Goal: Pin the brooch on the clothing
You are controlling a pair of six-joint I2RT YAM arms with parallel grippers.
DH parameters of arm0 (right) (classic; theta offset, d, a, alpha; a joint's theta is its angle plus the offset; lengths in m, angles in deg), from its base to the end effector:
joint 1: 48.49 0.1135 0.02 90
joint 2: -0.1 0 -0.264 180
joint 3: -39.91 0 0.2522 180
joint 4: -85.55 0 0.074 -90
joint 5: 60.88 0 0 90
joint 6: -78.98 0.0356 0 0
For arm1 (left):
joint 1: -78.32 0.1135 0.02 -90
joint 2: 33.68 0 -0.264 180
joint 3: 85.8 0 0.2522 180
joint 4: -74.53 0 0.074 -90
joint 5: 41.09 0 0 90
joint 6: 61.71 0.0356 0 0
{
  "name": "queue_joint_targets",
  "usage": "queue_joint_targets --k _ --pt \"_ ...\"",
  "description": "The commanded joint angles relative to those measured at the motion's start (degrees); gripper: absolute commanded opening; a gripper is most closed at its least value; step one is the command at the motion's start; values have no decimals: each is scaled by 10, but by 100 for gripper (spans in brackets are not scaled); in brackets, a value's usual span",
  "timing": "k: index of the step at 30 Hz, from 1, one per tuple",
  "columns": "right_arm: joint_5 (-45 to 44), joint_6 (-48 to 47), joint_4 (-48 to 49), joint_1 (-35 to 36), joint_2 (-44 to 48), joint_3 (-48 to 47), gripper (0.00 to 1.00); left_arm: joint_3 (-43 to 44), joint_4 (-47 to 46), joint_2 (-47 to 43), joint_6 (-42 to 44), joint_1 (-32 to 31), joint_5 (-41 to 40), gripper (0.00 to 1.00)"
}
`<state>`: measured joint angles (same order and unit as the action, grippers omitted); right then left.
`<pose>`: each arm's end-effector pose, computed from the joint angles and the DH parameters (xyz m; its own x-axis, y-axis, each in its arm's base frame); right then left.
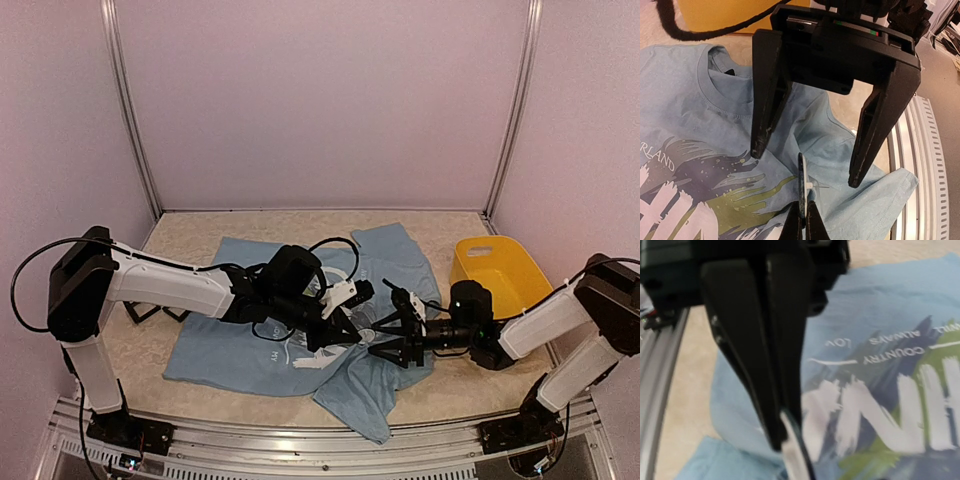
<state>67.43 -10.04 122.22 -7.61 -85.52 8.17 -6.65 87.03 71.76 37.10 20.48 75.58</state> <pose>0.1715 0.1776 0.1428 -0.2401 -0.1901 -0.9519 -0.9573 0.2090 0.1997 0.1988 -0.3462 0.1900 -0.1851 0.5516 -0.8133 0.9827 0.0961 -0.1585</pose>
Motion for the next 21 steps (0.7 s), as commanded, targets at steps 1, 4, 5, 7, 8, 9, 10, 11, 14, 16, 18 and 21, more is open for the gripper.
queue_joint_targets --k 1,4,5,7,8,9,10,11,14,16,18,21 --pt "24 21 61 6 -42 -14 48 -1 -14 -20 -5 -2 -2 0" --pt "32 29 81 7 -52 -17 41 -2 -13 -20 -6 -2 0 0" --pt "33 31 80 8 -56 -20 40 -2 -13 -20 -6 -2 0 0" --pt "33 37 78 8 -63 -24 38 -2 -12 -20 -5 -2 1 0" --pt "33 39 80 8 -65 -25 36 -2 -12 -20 -5 -2 1 0" --pt "34 42 81 8 -67 -26 36 -2 -12 -20 -3 -2 2 0" --pt "32 43 80 8 -69 -28 36 -2 -11 -20 -3 -2 3 0" --pt "26 45 74 7 -71 -32 35 -1 -10 -20 -1 -3 4 0" --pt "16 47 45 8 -76 -46 33 -2 -9 -22 3 -4 4 0" --pt "9 50 46 8 -77 -46 30 -2 -8 -23 4 -4 5 0" --pt "0 56 40 7 -78 -51 28 -2 -7 -23 6 -6 7 0" --pt "-11 56 7 7 -84 -67 27 -1 -6 -23 8 -7 7 0"
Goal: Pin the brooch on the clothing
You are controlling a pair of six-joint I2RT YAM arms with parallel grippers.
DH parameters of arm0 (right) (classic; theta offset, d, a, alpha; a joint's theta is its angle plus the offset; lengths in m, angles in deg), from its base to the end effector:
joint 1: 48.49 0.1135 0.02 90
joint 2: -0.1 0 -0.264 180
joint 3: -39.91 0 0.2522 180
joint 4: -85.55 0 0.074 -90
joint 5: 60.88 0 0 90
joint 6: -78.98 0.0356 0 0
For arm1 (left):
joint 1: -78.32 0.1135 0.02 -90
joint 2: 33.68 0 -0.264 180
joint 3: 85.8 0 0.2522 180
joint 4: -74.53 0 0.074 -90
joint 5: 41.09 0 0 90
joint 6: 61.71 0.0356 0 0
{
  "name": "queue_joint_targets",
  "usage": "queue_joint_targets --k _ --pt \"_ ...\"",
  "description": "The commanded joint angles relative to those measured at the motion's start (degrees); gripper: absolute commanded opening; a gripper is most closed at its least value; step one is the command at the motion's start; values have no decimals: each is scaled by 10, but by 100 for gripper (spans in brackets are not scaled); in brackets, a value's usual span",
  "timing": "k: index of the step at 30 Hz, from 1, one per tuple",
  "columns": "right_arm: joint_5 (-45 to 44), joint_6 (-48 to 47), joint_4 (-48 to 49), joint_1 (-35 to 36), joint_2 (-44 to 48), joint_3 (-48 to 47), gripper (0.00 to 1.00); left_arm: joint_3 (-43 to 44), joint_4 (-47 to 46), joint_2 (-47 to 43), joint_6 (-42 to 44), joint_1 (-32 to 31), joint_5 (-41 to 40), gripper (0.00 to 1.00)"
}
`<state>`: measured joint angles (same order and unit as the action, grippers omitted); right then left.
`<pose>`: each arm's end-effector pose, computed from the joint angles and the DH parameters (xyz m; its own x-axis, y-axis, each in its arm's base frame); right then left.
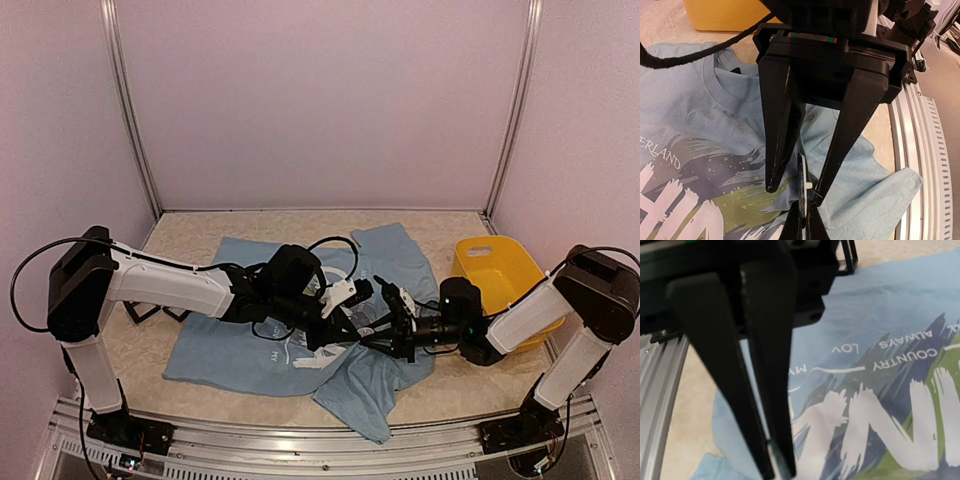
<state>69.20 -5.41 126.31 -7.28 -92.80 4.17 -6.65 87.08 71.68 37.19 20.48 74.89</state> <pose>0.1859 0.1933 0.1367 -0.3061 -0.1686 -0.9369 -0.9434 0.1861 0.2747 0.1991 -0.3460 0.1903 -0.1834 0.5529 -0.8128 0.9830 0.1050 -0.1503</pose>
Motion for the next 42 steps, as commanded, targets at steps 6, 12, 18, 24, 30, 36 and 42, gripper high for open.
queue_joint_targets --k 6,12,18,24,30,36,42 --pt "-68 52 -23 -4 -9 -22 27 -1 -4 -22 8 -10 15 0" --pt "-80 97 -22 -16 -8 -29 26 -1 1 -20 13 -13 14 0" --pt "-71 131 -48 -26 -13 -46 26 2 5 -21 15 -17 10 0" --pt "-62 165 -68 -44 -9 -50 25 -2 5 -24 14 -18 8 0" --pt "-46 152 -69 -48 1 -36 27 -10 4 -27 13 -17 -8 0" --pt "16 87 -114 -51 75 -4 50 -15 6 -26 38 -35 -162 0" --pt "-65 63 -185 -52 156 14 61 -3 10 -1 154 -109 -360 1"
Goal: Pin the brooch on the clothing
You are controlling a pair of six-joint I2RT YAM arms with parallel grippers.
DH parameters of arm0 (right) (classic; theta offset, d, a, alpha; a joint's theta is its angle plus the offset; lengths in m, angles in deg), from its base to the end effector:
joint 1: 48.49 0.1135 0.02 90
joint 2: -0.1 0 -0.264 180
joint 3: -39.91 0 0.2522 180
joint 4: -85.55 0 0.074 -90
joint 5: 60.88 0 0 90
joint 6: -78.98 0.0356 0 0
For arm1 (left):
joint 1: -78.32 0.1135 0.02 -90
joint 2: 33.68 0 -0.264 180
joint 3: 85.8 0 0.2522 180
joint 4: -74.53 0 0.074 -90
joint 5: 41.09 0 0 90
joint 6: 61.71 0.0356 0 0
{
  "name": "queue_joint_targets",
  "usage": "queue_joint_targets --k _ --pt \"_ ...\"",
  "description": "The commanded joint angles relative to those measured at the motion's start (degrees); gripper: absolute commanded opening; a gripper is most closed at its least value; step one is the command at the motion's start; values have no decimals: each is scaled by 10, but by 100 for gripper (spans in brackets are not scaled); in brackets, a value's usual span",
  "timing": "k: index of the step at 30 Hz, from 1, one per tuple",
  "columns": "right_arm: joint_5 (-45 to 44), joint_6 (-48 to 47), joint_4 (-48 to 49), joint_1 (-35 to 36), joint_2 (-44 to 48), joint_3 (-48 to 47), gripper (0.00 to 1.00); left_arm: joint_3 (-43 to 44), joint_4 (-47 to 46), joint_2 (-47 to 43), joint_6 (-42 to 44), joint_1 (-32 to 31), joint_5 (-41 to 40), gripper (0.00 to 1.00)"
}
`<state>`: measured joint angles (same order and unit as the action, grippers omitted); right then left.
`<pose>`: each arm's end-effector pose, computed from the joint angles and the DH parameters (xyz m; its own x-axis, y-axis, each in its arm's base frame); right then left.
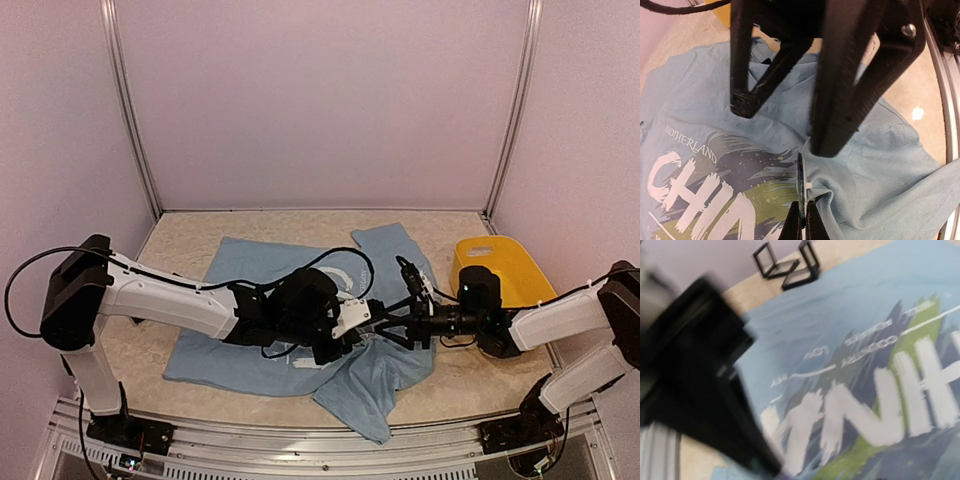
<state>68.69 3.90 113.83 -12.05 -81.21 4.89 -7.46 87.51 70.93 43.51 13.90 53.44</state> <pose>0.1883 0.1672 0.1608 -0.4837 -0.1104 -0.8682 -0.8493 0.2988 0.4352 0.1691 -0.3598 0.1881 -0.0206 0.6492 -0.7603 0.9648 0.2123 0.1551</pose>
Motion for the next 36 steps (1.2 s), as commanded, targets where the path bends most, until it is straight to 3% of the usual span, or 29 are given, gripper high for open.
queue_joint_targets --k 1,4,5,7,11,15,19,22,28,32,36 --pt "-96 -30 -79 -4 50 5 61 11 13 14 118 -60 -175 3" --pt "-177 -40 -145 -5 71 -5 61 39 52 40 189 -112 -269 13" --pt "-213 -42 -165 -6 77 -9 61 49 72 49 210 -127 -285 20" --pt "-266 -39 -200 -5 88 -19 61 73 121 63 213 -145 -301 35" --pt "-366 -34 -261 -11 78 -48 58 92 172 58 210 -174 -346 53" --pt "-414 -14 -339 -22 -5 -111 36 144 260 57 157 -196 -345 56" --pt "-443 -8 -423 -29 -102 -190 26 163 335 37 47 -197 -294 55" --pt "-461 -8 -466 -34 -159 -238 22 87 293 -24 -53 -164 -262 55" --pt "-492 -38 -510 -61 -247 -319 21 -86 180 -129 -323 5 -233 55" --pt "-484 -69 -536 -106 -328 -427 20 -158 140 -140 -394 84 -237 54" --pt "-481 -97 -604 -123 -407 -588 21 -164 144 -100 -423 139 -261 53"
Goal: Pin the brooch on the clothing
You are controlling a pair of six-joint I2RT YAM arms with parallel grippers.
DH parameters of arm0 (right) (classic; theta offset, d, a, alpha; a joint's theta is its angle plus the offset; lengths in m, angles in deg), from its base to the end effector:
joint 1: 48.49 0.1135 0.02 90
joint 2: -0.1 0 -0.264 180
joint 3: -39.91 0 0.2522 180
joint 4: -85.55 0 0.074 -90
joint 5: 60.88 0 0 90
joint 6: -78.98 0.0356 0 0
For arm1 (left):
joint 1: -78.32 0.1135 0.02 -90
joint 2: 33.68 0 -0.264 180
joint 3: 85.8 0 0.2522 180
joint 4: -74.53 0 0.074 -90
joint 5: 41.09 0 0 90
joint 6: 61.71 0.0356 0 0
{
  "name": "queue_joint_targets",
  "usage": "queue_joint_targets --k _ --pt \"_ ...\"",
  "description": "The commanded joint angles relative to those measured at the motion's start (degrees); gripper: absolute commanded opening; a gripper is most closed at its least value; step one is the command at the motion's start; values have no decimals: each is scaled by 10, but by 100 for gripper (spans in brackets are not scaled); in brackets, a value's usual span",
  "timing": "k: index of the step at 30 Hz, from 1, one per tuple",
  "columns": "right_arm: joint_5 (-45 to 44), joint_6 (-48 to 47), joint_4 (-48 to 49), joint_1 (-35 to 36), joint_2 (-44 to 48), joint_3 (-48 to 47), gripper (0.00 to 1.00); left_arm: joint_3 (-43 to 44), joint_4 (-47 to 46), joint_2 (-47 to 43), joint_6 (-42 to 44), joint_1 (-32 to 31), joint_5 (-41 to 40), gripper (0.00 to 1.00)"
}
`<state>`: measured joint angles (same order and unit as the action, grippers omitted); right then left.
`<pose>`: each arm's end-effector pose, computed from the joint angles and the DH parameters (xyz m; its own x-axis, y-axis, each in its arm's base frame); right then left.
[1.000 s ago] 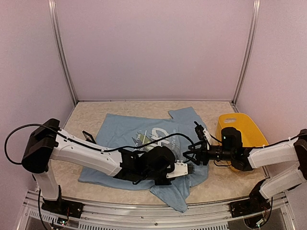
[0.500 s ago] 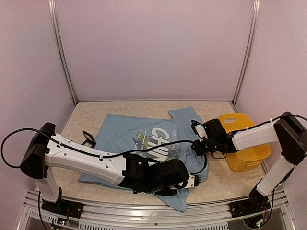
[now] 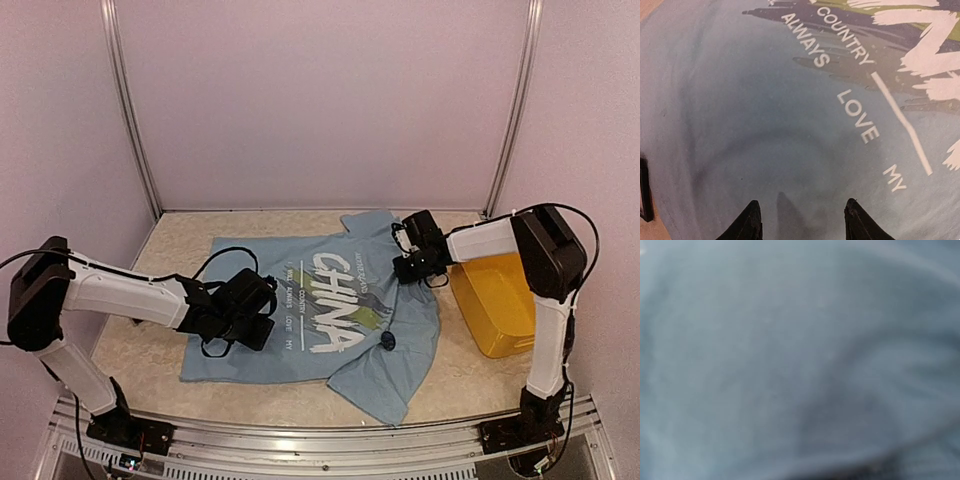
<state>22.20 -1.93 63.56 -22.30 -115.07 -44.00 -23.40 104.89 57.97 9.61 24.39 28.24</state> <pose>0.3728 0.1786 0.1340 -0.7690 -0.2034 -0.6061 -0.2552 0.9669 -0.0008 0.1879 -0.2367 0.1616 -0.6897 0.4378 -0.5768 0.4542 0.8819 0.1264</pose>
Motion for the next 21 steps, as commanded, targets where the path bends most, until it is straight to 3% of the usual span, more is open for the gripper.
queue_joint_targets --k 1,4,7,12,15,21 --pt "-15 -46 -117 -20 -82 -136 21 -1 -25 48 -90 45 -16 53" --pt "-12 -60 -166 -14 -92 -223 22 3 -26 75 -102 67 -30 53" --pt "-35 -61 -199 18 -42 -207 23 2 -42 94 -104 73 -28 53" --pt "-32 30 -243 115 134 -35 19 -5 -66 114 -104 73 -25 52" --pt "21 132 -273 183 206 73 1 -15 -74 118 -103 73 -25 52" --pt "58 331 -286 333 271 242 0 -29 -69 105 -109 70 -36 53"
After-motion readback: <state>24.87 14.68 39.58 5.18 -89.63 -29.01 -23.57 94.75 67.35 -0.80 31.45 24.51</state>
